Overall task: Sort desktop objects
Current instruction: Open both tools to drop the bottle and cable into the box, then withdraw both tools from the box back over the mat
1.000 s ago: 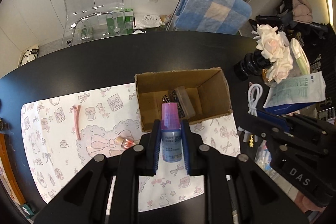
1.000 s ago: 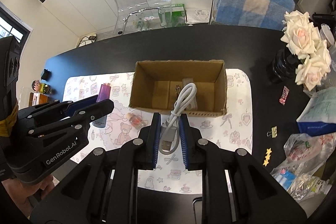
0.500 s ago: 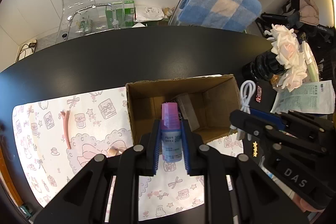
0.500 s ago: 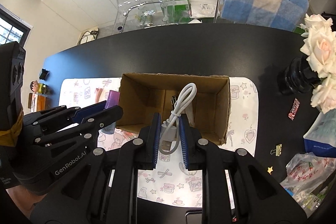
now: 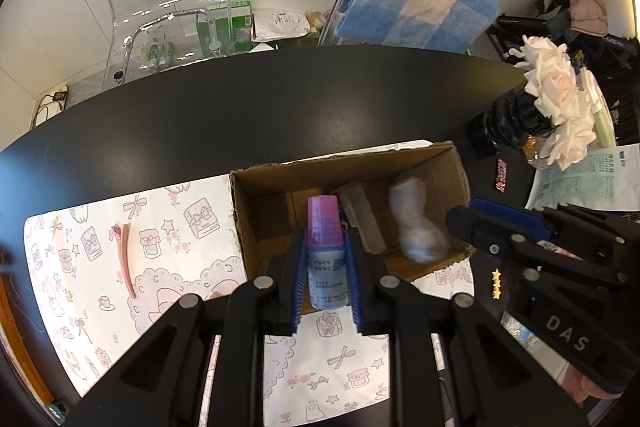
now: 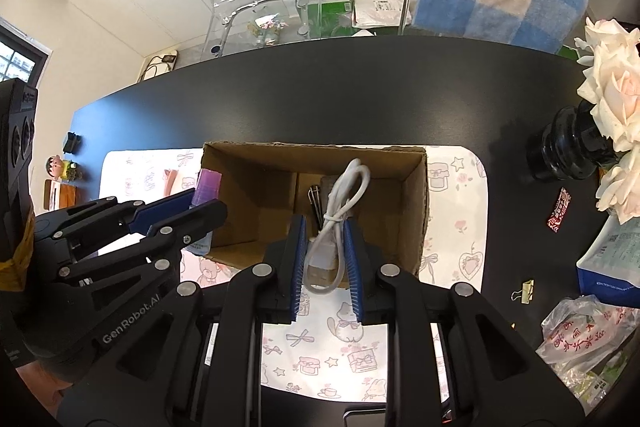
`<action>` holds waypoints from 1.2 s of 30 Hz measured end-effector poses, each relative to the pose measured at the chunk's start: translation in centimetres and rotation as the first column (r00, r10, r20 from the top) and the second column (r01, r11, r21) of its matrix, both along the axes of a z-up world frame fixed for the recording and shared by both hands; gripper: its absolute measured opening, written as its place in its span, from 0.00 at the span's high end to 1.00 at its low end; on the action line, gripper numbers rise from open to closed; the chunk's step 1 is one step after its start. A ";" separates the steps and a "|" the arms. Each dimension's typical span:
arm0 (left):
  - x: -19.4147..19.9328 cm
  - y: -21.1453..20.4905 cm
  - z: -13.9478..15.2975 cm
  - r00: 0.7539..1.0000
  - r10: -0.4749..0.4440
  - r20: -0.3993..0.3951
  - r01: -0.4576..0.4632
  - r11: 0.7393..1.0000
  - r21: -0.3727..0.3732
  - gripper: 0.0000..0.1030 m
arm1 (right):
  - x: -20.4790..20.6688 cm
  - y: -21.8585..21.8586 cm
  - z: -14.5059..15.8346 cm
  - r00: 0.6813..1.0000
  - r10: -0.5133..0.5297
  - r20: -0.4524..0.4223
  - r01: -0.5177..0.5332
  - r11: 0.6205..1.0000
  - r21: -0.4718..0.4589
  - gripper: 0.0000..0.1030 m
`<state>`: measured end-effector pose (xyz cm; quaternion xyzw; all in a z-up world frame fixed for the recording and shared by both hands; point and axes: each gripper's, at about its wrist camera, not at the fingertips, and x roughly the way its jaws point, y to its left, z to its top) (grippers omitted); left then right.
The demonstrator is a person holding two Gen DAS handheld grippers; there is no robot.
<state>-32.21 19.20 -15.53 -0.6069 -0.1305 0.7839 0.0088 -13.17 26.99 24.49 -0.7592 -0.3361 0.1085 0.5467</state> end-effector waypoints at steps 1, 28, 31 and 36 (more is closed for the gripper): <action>0.0 -0.1 0.0 1.000 0.004 -0.001 -0.004 1.000 0.006 0.70 | 0.0 0.0 0.1 1.000 0.005 0.002 -0.005 1.000 0.001 0.76; 5.1 -4.7 3.0 0.998 0.040 -0.057 -0.042 0.998 -0.042 0.00 | -0.1 -4.3 0.2 0.986 0.164 0.010 -0.164 0.984 0.067 0.00; 6.8 -6.2 3.2 0.996 0.059 -0.063 -0.062 0.997 -0.044 0.00 | 0.6 -5.1 -0.9 0.985 0.171 0.012 -0.172 0.983 0.063 0.00; 10.0 -9.1 3.2 0.995 0.079 -0.057 -0.082 0.995 -0.051 0.00 | 2.4 -6.6 -3.2 0.985 0.174 0.015 -0.175 0.983 0.051 0.00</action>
